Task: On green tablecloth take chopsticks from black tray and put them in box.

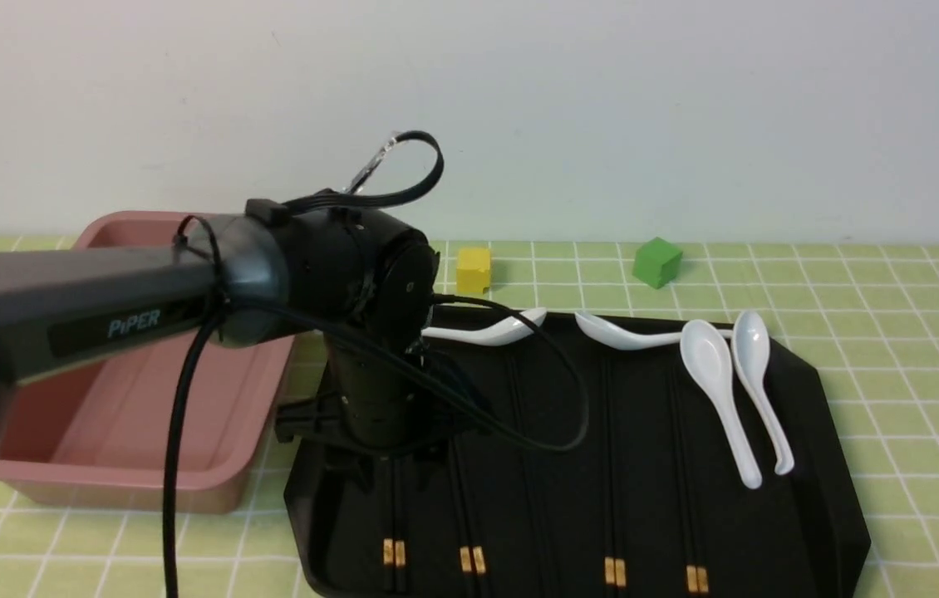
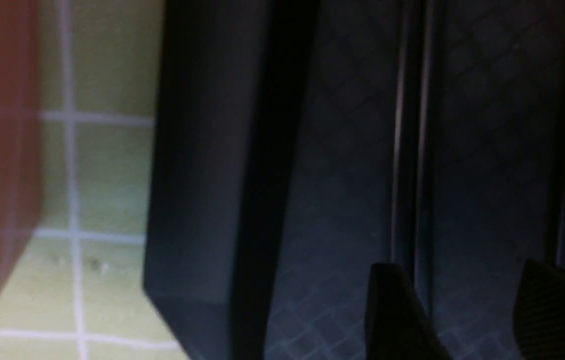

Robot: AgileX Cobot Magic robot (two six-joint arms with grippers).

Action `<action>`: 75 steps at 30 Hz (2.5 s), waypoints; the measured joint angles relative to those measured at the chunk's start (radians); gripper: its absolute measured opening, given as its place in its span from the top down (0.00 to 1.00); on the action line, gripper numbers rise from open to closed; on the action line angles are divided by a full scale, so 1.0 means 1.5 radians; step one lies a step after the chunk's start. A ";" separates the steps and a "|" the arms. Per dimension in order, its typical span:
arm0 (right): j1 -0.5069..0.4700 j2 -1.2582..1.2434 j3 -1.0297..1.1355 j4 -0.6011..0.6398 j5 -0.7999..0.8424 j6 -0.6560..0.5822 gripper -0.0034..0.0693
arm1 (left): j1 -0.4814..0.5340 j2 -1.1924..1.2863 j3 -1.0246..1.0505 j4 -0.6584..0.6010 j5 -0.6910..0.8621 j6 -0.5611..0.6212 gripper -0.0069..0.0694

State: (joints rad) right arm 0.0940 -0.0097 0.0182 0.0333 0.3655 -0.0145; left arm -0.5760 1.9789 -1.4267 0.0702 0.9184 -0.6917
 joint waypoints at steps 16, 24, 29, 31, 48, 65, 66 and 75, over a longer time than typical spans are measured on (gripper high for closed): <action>0.000 0.000 0.000 0.000 0.000 0.000 0.62 | 0.000 0.061 -0.007 0.007 -0.019 -0.038 0.60; 0.000 0.000 0.000 -0.001 0.000 0.000 0.62 | 0.000 0.035 -0.002 -0.023 -0.022 -0.043 0.76; 0.000 0.000 0.000 0.000 0.000 0.000 0.62 | 0.014 -0.108 -0.011 -0.035 0.018 -0.038 0.76; 0.000 0.000 0.000 0.000 0.000 0.000 0.62 | 0.046 -0.164 -0.025 -0.022 0.045 -0.020 0.76; 0.000 0.000 0.000 0.000 0.000 0.000 0.62 | 0.363 -0.069 -0.033 0.004 0.040 0.252 0.76; 0.000 0.000 0.000 0.000 0.000 0.000 0.62 | 0.364 -0.097 -0.109 0.026 0.134 0.237 0.83; 0.000 0.000 0.000 0.000 0.000 0.000 0.62 | 0.364 -0.113 -0.111 0.021 0.141 0.239 0.86; 0.000 0.000 0.000 0.000 0.000 0.000 0.62 | 0.364 -0.465 0.026 -0.107 0.148 0.336 0.93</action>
State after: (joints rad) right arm 0.0940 -0.0097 0.0182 0.0332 0.3655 -0.0145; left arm -0.0297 1.2813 -1.3876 -0.0903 1.1399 -0.1873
